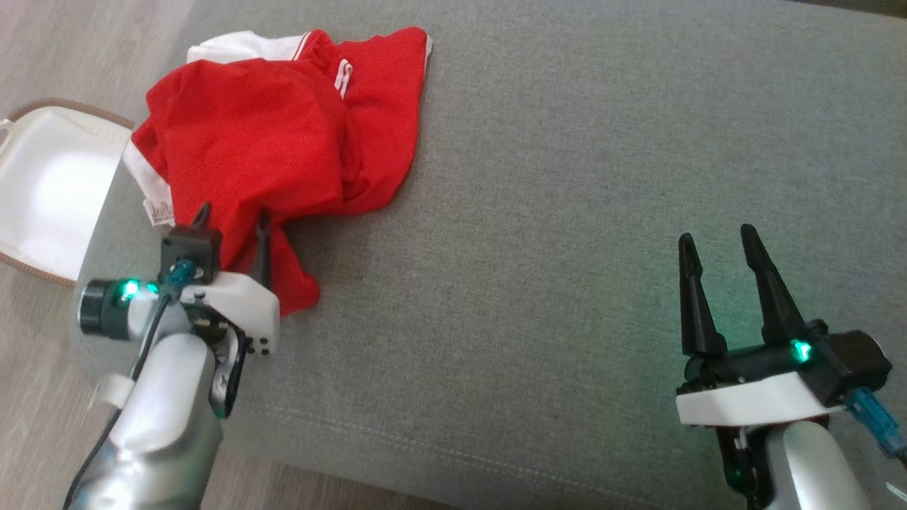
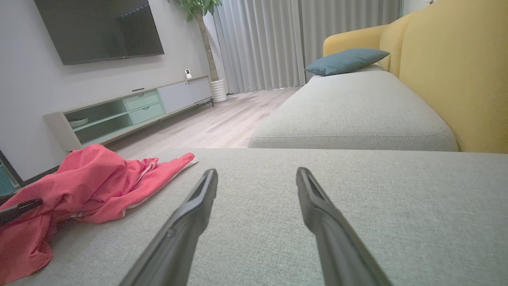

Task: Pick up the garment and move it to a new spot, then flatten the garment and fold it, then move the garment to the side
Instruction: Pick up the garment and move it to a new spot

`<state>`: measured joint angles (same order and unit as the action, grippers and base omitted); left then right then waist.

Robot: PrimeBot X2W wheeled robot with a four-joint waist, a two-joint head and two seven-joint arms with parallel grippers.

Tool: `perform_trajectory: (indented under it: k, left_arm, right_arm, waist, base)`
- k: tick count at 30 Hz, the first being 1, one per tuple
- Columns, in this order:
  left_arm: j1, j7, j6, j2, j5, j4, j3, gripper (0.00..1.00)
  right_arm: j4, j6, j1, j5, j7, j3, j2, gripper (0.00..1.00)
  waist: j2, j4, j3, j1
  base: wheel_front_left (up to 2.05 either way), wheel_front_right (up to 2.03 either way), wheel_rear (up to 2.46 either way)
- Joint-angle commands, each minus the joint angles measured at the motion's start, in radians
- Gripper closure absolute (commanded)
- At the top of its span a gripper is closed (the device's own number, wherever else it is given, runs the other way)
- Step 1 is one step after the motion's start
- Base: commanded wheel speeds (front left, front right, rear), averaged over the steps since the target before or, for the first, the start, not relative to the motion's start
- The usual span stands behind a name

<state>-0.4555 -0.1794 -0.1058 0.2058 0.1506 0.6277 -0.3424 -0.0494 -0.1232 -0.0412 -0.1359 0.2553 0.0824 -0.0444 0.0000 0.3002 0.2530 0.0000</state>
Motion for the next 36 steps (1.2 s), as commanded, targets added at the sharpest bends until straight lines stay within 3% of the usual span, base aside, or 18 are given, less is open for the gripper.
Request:
perform_trajectory:
  k: [1,10,20,21,22,23,29,36]
  left_arm:
    - [-0.054,-0.017,0.000,0.029,-0.005,-0.006,0.039,0.00]
    - [-0.173,-0.059,0.024,0.020,0.006,0.163,0.037,0.00]
    - [-0.274,-0.048,0.126,0.004,0.036,0.357,0.013,0.00]
    - [-0.282,-0.049,0.128,0.004,0.038,0.372,0.013,0.12]
    - [-0.290,-0.051,0.129,0.004,0.042,0.384,0.014,0.67]
    - [-0.297,-0.054,0.130,0.004,0.045,0.393,0.016,1.00]
    - [-0.304,-0.080,0.095,0.019,0.055,0.354,0.042,1.00]
    - [-0.245,-0.082,0.051,0.068,0.041,0.073,0.096,1.00]
  right_arm:
    - [0.028,-0.008,-0.031,0.010,0.006,0.023,-0.006,0.00]
    - [0.025,-0.008,-0.040,0.039,0.006,0.024,-0.006,0.00]
    - [0.023,-0.008,-0.048,0.041,0.006,0.044,-0.006,0.00]
    - [0.021,-0.008,-0.048,0.041,0.006,0.045,-0.006,0.00]
    - [0.020,-0.008,-0.048,0.040,0.006,0.045,-0.006,0.00]
    - [0.019,-0.008,-0.049,0.039,0.006,0.045,-0.006,0.00]
    - [0.010,-0.008,-0.045,0.021,0.006,0.050,-0.006,0.00]
    - [-0.001,-0.008,-0.031,-0.018,0.006,0.041,-0.006,0.00]
  waist:
    - [0.0000,0.003,0.009,0.0000]
    - [0.0000,0.005,0.035,0.0000]
    - [0.0000,-0.005,0.050,0.0000]
    - [0.0000,-0.006,0.050,0.0000]
    - [0.0000,-0.008,0.049,0.0000]
    - [0.0000,-0.009,0.048,0.0000]
    - [0.0000,-0.020,0.015,0.0000]
    - [0.0000,-0.025,-0.067,0.0000]
  base:
    - [0.00,0.00,0.00]
    - [0.00,0.00,0.00]
    - [0.00,0.00,0.00]
    - [0.00,0.00,0.00]
    - [0.00,0.00,0.00]
    - [0.00,0.00,0.00]
    - [0.00,0.00,0.00]
    - [0.00,0.00,0.00]
